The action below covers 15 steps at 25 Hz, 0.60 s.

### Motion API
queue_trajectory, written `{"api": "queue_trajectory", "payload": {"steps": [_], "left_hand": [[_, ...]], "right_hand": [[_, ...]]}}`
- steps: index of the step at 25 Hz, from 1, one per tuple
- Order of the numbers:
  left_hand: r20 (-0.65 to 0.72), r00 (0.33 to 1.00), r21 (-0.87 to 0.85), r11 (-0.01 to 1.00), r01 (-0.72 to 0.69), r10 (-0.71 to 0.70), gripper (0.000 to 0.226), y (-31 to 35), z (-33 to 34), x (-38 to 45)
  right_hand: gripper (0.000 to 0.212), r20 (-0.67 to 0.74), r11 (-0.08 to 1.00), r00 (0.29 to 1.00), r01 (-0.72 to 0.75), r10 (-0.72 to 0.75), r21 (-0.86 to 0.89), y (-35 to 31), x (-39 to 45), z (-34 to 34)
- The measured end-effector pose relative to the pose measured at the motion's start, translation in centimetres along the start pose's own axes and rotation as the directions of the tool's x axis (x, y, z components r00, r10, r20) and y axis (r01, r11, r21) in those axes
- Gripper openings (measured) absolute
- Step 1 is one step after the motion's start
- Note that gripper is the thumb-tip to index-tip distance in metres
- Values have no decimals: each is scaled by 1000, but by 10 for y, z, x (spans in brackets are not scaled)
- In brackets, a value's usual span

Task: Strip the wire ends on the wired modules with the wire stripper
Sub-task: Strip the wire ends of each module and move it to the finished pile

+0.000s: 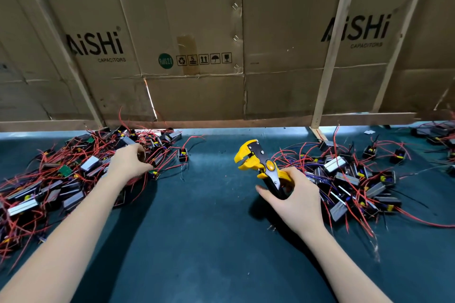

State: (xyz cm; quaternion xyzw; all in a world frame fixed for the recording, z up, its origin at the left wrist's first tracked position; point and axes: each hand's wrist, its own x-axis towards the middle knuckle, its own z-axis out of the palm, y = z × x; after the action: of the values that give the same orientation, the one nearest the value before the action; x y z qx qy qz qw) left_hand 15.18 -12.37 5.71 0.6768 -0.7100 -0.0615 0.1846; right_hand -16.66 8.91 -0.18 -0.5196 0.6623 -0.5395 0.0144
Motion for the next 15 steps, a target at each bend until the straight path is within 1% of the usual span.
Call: {"api": "queue_trajectory", "payload": {"steps": [2,4,5,7,9,10,11,13,14,15], "left_hand": [[54,998,-129,990,48,-42,44,-6,-7,2],[59,990,-289,947,138,-126,31,-12,-17,0],[42,986,-321,933,163,-159,26,-15,-23,-2],[-31,986,-281,948,146,-161,19,-19,-33,-3],[-169,977,-259,962,83,-130,17,-19,-42,-5],[-260,960,-270,962,34,-106,18,-16,-46,-6],[-362,929,-284,958,-27,-81,19,-12,-49,-8],[-552,833,-292,942,-164,-26,24,-1,-54,-13],[-618,786,-282,933,-224,2,26,7,-57,-17],[-653,757,-278,921,-273,27,27,14,-60,-21]], "right_hand": [[37,-21,999,999,-30,30,38,0,1,-1],[38,-28,996,998,-48,50,74,0,2,-2],[39,-28,995,998,-52,54,86,-1,2,-2],[40,-23,994,998,-55,57,94,-1,1,-3],[39,-23,994,998,-55,58,90,-1,1,-4],[38,-23,994,998,-59,61,88,-1,1,-4],[38,-23,994,998,-61,63,87,-1,1,-5],[36,-16,995,998,-59,60,85,-2,1,-5],[35,-13,995,998,-55,56,85,-3,1,-5],[34,-12,995,999,-51,52,83,-3,1,-5]]}}
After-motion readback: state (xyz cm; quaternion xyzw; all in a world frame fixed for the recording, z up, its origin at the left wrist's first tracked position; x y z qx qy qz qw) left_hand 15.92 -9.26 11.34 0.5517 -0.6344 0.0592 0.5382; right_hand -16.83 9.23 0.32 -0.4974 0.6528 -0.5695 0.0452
